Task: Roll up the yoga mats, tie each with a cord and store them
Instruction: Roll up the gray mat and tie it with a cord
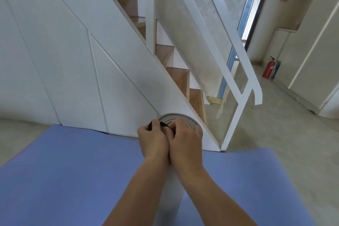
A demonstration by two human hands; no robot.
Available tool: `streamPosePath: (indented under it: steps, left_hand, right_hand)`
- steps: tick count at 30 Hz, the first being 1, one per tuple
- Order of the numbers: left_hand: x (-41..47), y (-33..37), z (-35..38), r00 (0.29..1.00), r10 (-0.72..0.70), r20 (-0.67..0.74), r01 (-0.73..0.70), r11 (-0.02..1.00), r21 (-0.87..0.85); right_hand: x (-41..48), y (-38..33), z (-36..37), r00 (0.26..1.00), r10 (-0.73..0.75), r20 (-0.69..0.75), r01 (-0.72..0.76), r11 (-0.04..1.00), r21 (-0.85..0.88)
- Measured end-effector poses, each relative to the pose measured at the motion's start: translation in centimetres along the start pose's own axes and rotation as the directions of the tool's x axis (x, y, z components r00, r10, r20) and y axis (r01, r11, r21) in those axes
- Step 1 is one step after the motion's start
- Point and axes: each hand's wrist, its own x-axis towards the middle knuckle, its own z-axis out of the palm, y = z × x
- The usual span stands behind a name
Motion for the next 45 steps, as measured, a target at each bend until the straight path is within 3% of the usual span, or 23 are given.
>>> streamPosePath:
  steps: [4, 7, 11, 14, 18, 23, 27, 30, 33, 36, 39, 42, 45]
  left_hand:
    - [-1.0, -0.6, -0.6, 0.992, 0.107, 0.067, -0.113, 0.989, 0.100]
    - [-1.2, -0.3, -1.7, 0.980, 0.145, 0.138, -0.173, 0.959, 0.225]
    - [-1.3, 0.6, -3.1, 0.961, 0.212, 0.177, -0.268, 0.871, 0.412]
    - [-2.5, 0.3, -3.8, 0.941, 0.212, 0.263, -0.309, 0.855, 0.417]
    - [-4.4, -0.9, -3.4, 0.918, 0.213, 0.334, -0.344, 0.847, 0.405]
    - [-5.3, -1.2, -4.4, 0.895, 0.256, 0.365, -0.401, 0.820, 0.408]
    - [-4.0, -1.0, -4.0, 0.846, 0.310, 0.433, -0.505, 0.728, 0.464]
    - [-2.0, 0.1, -4.0, 0.870, 0.292, 0.397, -0.472, 0.726, 0.499]
    - [0.0, 1.3, -4.1, 0.908, 0.252, 0.336, -0.397, 0.775, 0.492]
    - [1.1, 1.9, -3.5, 0.934, 0.227, 0.276, -0.340, 0.806, 0.485]
    - [1.4, 1.7, -2.1, 0.945, 0.240, 0.220, -0.320, 0.813, 0.487]
    - [1.4, 1.7, -0.6, 0.947, 0.241, 0.211, -0.318, 0.790, 0.524]
    - [1.3, 1.8, 0.2, 0.948, 0.232, 0.220, -0.317, 0.770, 0.554]
  right_hand:
    - [0.6, 0.1, 0.0, 0.993, 0.044, -0.106, -0.027, 0.987, 0.161]
    - [1.2, 0.1, -0.6, 0.991, 0.121, -0.054, -0.105, 0.967, 0.230]
    - [3.2, 0.9, -1.8, 0.997, 0.078, 0.017, -0.077, 0.996, -0.045]
    - [6.2, 1.1, -2.7, 0.998, 0.040, 0.048, -0.030, 0.981, -0.190]
    - [9.4, 1.2, -2.4, 0.981, 0.094, 0.168, -0.037, 0.949, -0.314]
    - [9.2, 5.0, -2.4, 0.856, 0.333, 0.395, -0.123, 0.874, -0.471]
    - [9.7, 5.4, -4.0, 0.785, 0.343, 0.516, -0.090, 0.887, -0.453]
    - [9.7, 4.8, -6.5, 0.702, 0.367, 0.610, -0.089, 0.896, -0.435]
    - [7.8, 5.2, -7.9, 0.634, 0.446, 0.632, -0.345, 0.894, -0.285]
    - [4.3, 4.9, -7.8, 0.593, 0.470, 0.654, -0.611, 0.791, -0.014]
    - [0.8, 3.6, -7.5, 0.547, 0.497, 0.674, -0.807, 0.529, 0.264]
    - [-2.1, 2.7, -6.7, 0.456, 0.513, 0.727, -0.888, 0.209, 0.410]
    - [-4.2, 1.8, -5.3, 0.403, 0.528, 0.747, -0.886, 0.021, 0.463]
